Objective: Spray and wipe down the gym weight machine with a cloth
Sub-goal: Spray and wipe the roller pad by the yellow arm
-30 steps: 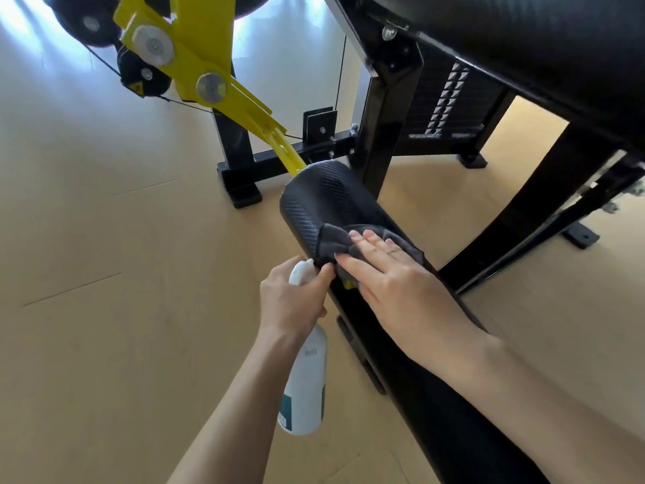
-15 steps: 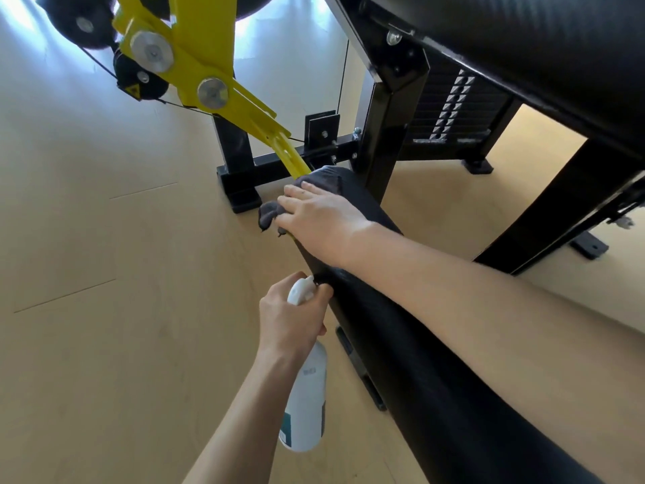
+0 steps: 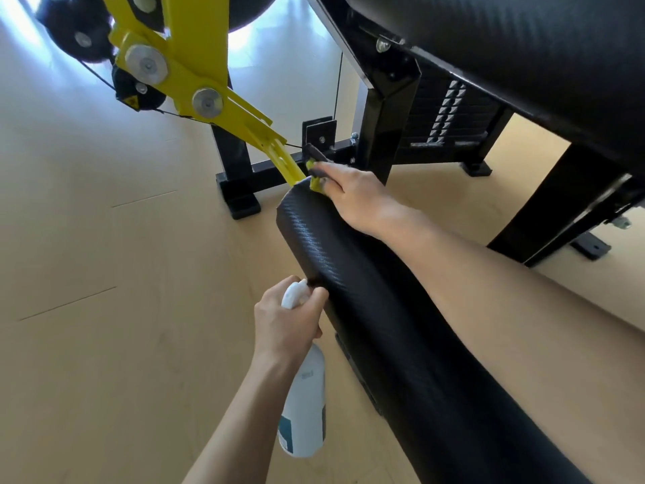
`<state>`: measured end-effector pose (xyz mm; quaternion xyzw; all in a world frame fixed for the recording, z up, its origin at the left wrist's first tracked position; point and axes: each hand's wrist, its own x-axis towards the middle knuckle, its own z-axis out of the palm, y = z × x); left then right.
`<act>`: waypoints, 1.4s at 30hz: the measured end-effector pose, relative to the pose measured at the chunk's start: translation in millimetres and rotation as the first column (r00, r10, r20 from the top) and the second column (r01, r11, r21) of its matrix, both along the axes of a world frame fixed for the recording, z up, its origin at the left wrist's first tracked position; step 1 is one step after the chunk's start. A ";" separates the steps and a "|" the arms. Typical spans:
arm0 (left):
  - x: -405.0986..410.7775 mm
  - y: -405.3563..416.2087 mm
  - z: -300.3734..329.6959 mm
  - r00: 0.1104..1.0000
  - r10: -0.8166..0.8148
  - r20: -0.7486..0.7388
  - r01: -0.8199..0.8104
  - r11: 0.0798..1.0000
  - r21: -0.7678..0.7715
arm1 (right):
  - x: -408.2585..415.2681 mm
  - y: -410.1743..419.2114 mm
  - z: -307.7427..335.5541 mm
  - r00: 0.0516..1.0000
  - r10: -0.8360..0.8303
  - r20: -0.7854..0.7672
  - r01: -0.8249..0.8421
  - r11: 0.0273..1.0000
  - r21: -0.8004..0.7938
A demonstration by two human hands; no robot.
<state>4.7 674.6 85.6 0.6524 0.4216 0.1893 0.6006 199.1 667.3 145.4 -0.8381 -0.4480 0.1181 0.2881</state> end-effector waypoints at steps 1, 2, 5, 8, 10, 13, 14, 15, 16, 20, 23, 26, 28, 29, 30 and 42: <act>1.1 0.0 1.6 1.000 0.009 -0.011 -0.009 1.000 -0.005 | -1.5 0.1 -1.0 0.999 -0.036 -0.037 0.037 0.999 0.005; 0.5 -1.4 2.1 1.000 0.010 -0.021 -0.011 1.000 -0.009 | -7.0 -6.9 -2.6 0.997 -0.053 -0.048 0.053 0.999 0.004; -2.4 -3.6 3.8 0.999 -0.004 -0.042 0.005 1.000 0.025 | -33.7 -56.2 -12.5 0.995 -0.100 0.020 0.099 0.994 0.052; -2.0 -2.6 4.9 0.998 0.000 -0.057 0.008 0.991 0.130 | -67.0 -113.3 -20.4 0.982 -0.151 0.114 0.144 0.987 0.069; -1.4 -2.0 2.9 0.999 0.018 -0.048 -0.008 0.978 0.210 | -87.3 -131.5 -23.5 0.975 -0.158 0.158 0.152 0.987 0.046; -3.5 -2.4 8.2 0.999 0.026 -0.046 -0.012 0.962 0.273 | -84.5 -121.3 -20.7 0.981 -0.132 0.144 0.125 0.991 0.055; -4.7 -1.0 10.2 0.999 0.026 -0.048 -0.012 0.961 0.277 | -75.0 -110.2 -19.3 0.987 -0.108 0.118 0.102 0.993 0.053; -5.7 1.1 12.0 0.998 0.033 -0.054 -0.018 0.964 0.265 | -63.6 -95.2 -18.5 0.993 -0.080 0.086 0.075 0.996 0.053; -6.4 3.3 13.2 0.997 0.043 -0.060 -0.028 0.971 0.239 | -52.1 -77.3 -18.6 0.997 -0.050 0.053 0.047 0.997 0.055; -6.2 7.3 12.4 0.996 0.055 -0.069 -0.044 0.987 0.155 | -23.4 -10.3 -11.7 1.000 -0.005 -0.025 0.005 0.999 0.037; -4.8 6.9 11.5 0.996 0.056 -0.074 -0.046 0.990 0.132 | -20.0 -0.4 -3.9 0.991 -0.074 -0.108 0.073 0.997 -0.007; -3.8 5.7 9.2 0.995 0.050 -0.081 -0.044 0.996 0.077 | -36.3 -28.7 -5.9 0.988 -0.144 -0.046 0.145 0.989 0.019; -4.6 3.1 7.7 0.996 0.041 -0.073 -0.038 0.998 0.042 | -53.0 -61.1 -11.1 0.985 -0.175 0.005 0.175 0.983 0.048; -5.1 2.9 7.7 0.997 0.038 -0.068 -0.035 0.998 0.049 | -61.8 -80.4 -13.2 0.981 -0.194 0.006 0.194 0.979 0.056; -5.6 1.5 8.9 0.997 0.042 -0.068 -0.038 0.998 0.058 | -72.2 -104.1 -15.4 0.975 -0.220 0.001 0.220 0.974 0.055; -21.0 -20.8 23.4 0.998 -0.004 -0.057 0.014 0.986 0.165 | -111.9 -151.8 -14.2 0.950 -0.300 0.086 0.301 0.954 0.004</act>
